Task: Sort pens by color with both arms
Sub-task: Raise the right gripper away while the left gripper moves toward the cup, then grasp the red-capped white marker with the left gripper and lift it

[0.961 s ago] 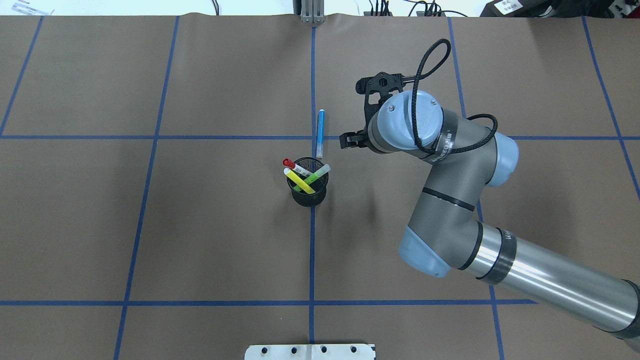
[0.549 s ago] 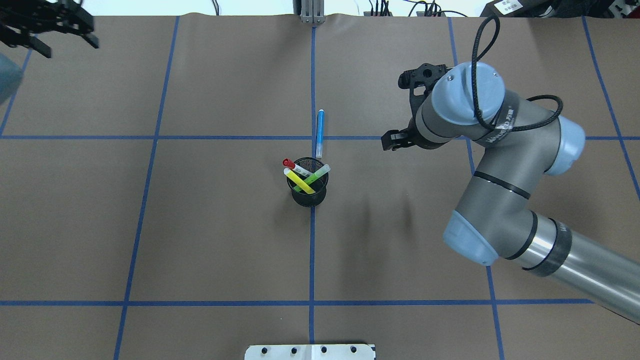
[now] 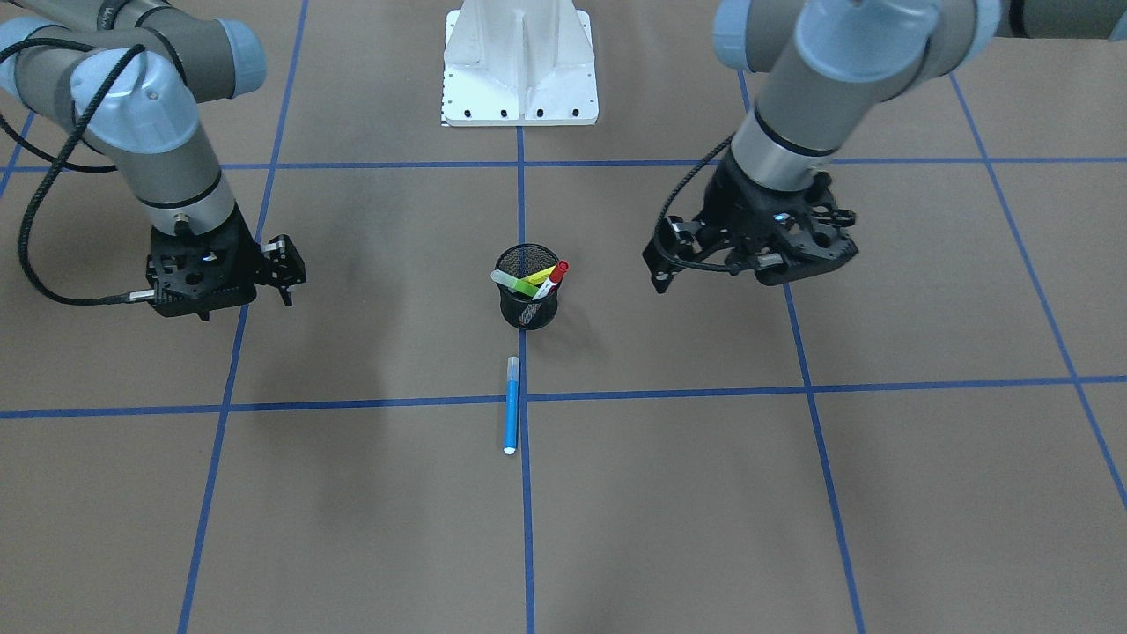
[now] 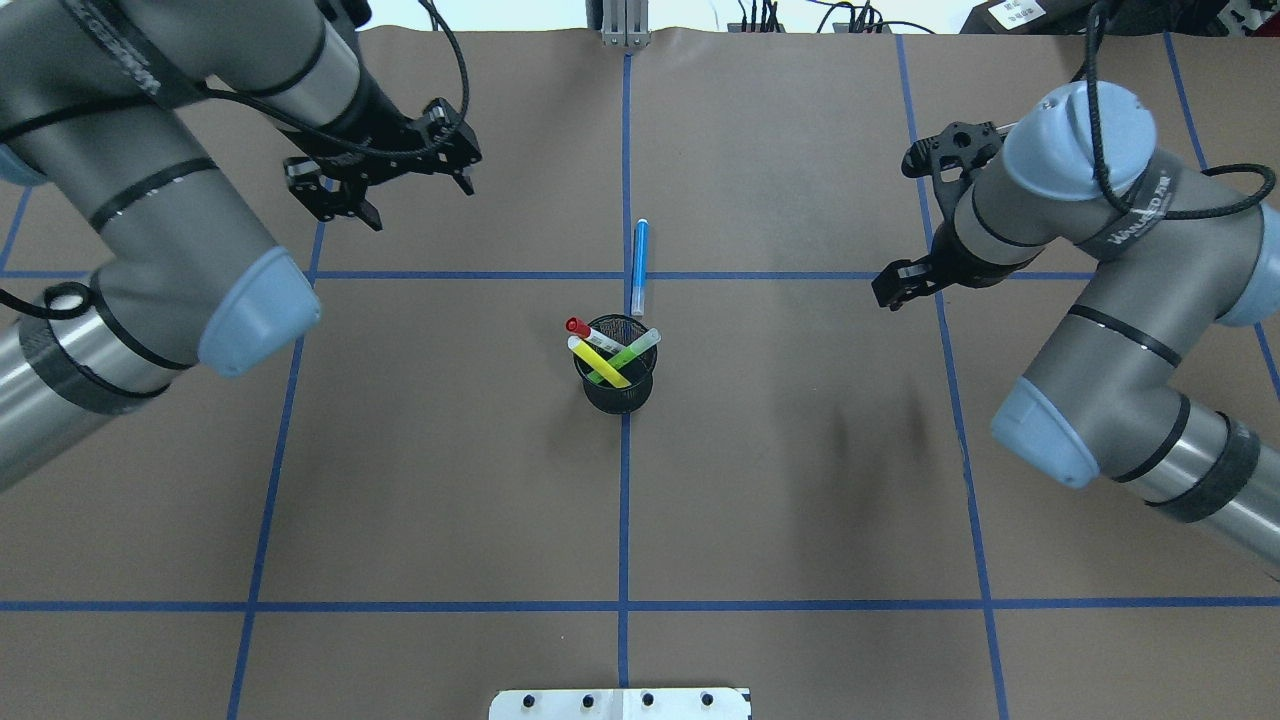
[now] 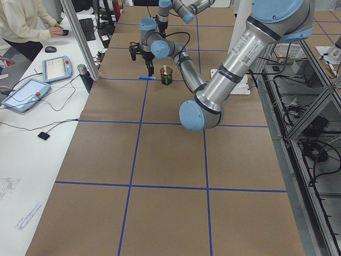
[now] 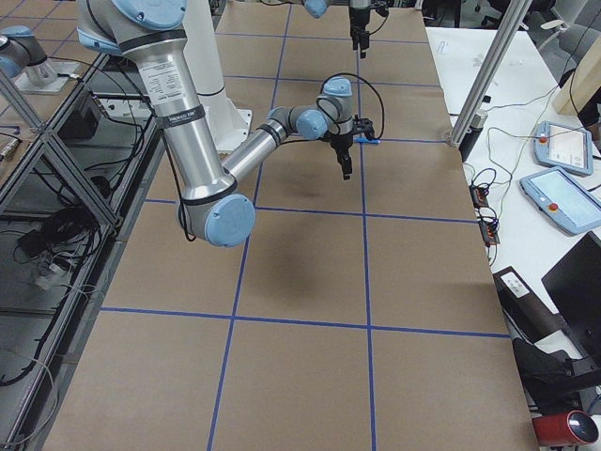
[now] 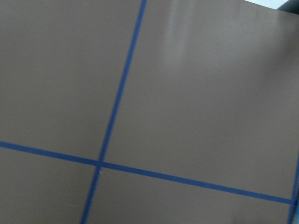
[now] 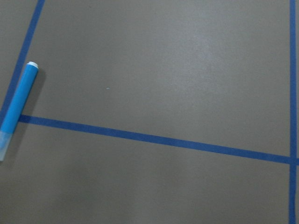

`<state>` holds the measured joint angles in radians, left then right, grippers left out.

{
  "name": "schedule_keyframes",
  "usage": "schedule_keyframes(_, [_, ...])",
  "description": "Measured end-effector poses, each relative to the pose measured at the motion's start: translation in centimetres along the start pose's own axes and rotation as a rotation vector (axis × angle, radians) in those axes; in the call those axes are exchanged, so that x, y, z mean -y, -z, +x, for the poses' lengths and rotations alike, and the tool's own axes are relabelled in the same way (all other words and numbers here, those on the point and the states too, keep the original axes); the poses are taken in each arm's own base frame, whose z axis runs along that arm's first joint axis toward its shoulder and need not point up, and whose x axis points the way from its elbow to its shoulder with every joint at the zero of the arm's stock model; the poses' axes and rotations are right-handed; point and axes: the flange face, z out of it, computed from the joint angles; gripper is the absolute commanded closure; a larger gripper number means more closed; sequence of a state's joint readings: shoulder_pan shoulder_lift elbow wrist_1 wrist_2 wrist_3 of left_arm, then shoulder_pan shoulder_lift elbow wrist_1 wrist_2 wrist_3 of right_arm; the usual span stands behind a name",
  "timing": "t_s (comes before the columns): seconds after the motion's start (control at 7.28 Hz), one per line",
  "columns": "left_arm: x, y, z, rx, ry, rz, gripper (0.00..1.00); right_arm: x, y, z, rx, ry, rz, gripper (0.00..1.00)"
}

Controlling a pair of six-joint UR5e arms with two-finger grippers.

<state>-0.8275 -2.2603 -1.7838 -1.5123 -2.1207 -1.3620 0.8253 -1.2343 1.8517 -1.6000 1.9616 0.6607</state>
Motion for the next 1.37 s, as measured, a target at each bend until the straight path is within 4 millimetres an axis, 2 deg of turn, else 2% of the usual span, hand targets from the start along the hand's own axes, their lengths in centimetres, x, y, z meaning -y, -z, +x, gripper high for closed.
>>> schedule_keyframes(0.27, [-5.5, -3.9, 2.9, -0.035, -0.016, -0.005, 0.1, -0.3, 0.0, 5.1, 0.009, 0.043, -0.039, 0.01])
schedule_keyframes(0.55, [-8.3, -7.7, 4.2, -0.056, -0.03, 0.004, 0.34, -1.0, 0.0, 8.8, 0.021, 0.071, -0.065, 0.01])
schedule_keyframes(0.82, [-8.9, -9.5, 5.0, -0.068, -0.025, 0.015, 0.54, -1.4, 0.0, 10.4, 0.025, 0.077, -0.074, 0.01])
schedule_keyframes(1.1, [-9.1, -10.0, 5.9, -0.069, -0.022, 0.02, 0.76, -1.5, 0.0, 10.6, 0.025, 0.078, -0.074, 0.01])
schedule_keyframes(1.37, [-9.6, -10.3, 6.2, -0.069, -0.017, 0.03, 0.77, -1.5, 0.1, 10.8, 0.024, 0.076, -0.072, 0.01])
